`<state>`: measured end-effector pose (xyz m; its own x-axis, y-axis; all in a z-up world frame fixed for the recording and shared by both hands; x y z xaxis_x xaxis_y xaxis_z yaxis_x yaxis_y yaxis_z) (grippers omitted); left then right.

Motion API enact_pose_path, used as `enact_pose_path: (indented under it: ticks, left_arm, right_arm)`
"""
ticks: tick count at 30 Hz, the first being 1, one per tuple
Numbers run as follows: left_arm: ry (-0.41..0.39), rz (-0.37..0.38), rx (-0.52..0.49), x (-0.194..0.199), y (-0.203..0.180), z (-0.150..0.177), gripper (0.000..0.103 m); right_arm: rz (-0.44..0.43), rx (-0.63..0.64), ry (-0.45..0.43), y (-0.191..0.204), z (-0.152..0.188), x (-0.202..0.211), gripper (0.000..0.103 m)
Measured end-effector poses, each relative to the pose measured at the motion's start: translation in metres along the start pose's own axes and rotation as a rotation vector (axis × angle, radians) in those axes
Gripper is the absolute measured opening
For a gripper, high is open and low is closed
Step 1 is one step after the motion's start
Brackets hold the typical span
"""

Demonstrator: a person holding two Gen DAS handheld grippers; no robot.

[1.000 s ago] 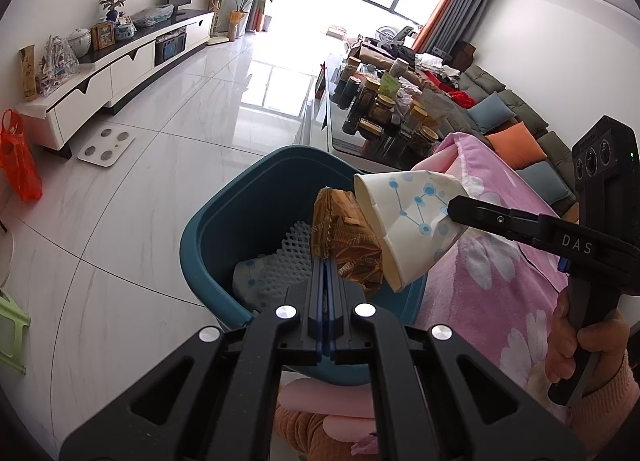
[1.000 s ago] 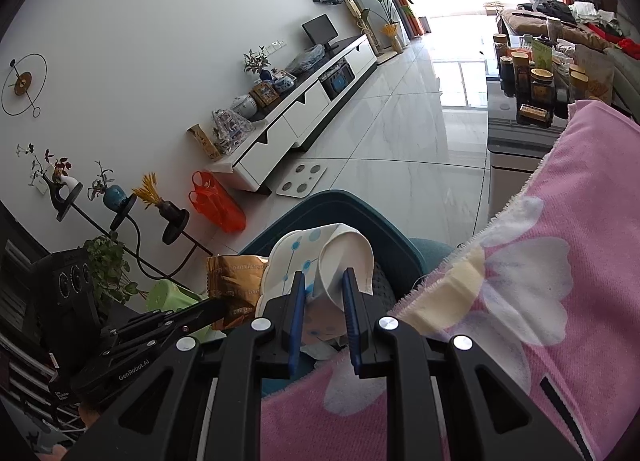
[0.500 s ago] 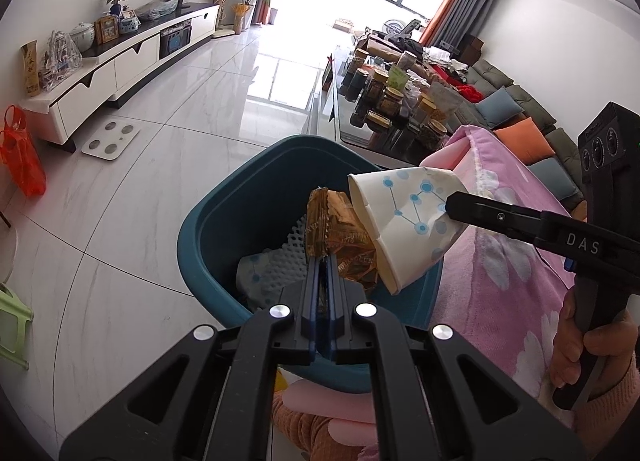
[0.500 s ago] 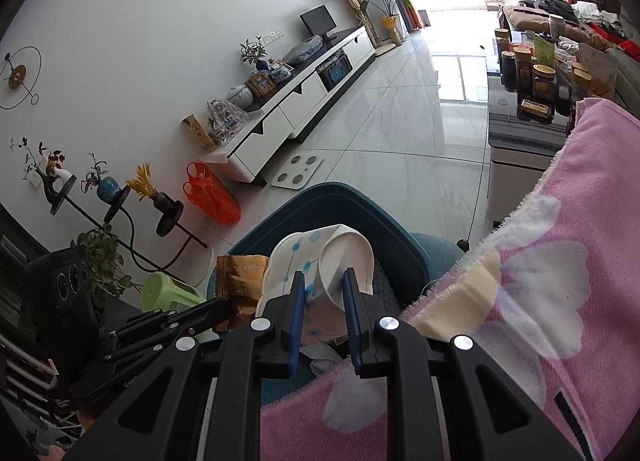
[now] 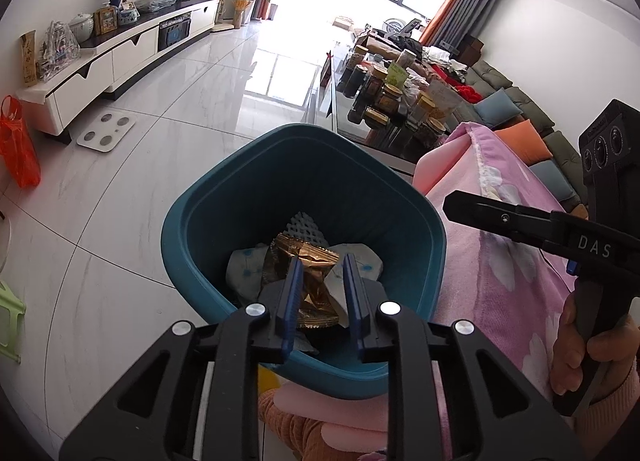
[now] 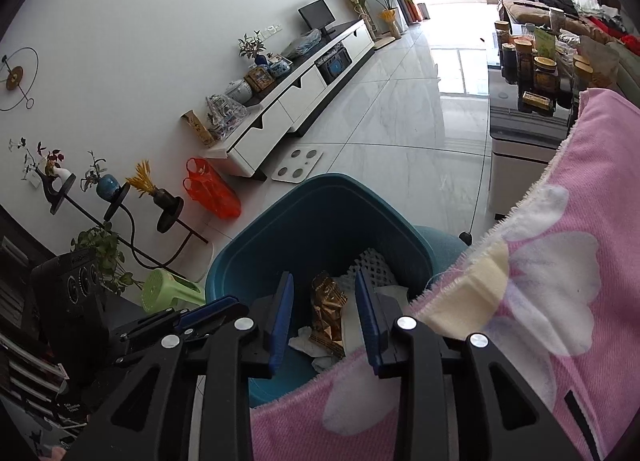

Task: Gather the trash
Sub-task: 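Open both tools over the teal bin to drop chip bag and cup, then move both open tools back over the orange peels on the table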

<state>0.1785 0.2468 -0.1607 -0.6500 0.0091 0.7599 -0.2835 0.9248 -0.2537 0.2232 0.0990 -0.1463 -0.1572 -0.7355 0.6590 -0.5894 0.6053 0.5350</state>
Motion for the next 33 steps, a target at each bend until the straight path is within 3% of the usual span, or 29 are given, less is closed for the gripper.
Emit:
enact_pose_path:
  ticks: [2, 6, 11, 21, 33]
  left_arm:
    - [-0.031, 0.005, -0.016, 0.010, -0.005, -0.002, 0.034]
    - [-0.092, 0.049, -0.070, 0.037, -0.024, -0.003, 0.040]
    - [-0.148, 0.129, -0.174, 0.066, -0.072, 0.004, 0.056]
    - [-0.121, 0.336, -0.397, 0.078, -0.202, 0.047, 0.058]
    - [-0.004, 0.468, -0.624, 0.049, -0.352, 0.105, 0.058]
  right_arm:
    - [-0.009, 0.007, -0.014, 0.000, 0.002, 0.011, 0.031]
    - [-0.014, 0.046, -0.063, 0.003, 0.010, 0.045, 0.034]
    - [0.013, 0.078, -0.141, -0.010, 0.031, 0.104, 0.043]
    - [0.199, -0.097, -0.295, -0.097, 0.105, 0.227, 0.044]
    - [0.422, -0.307, -0.445, -0.190, 0.177, 0.336, 0.044]
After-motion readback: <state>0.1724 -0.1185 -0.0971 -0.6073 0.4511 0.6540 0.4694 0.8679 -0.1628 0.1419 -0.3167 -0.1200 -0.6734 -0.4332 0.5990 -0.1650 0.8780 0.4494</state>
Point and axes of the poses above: each gripper's, at about its wrist camera, not at the fingertips, and x roughly against the way its jaws point, y to its left, z to its underside, the point moved 8 cm from there along -x, roughly the way its jaws point, and after that the axes turned 5 degrees about -z, right-handed, at the moved point
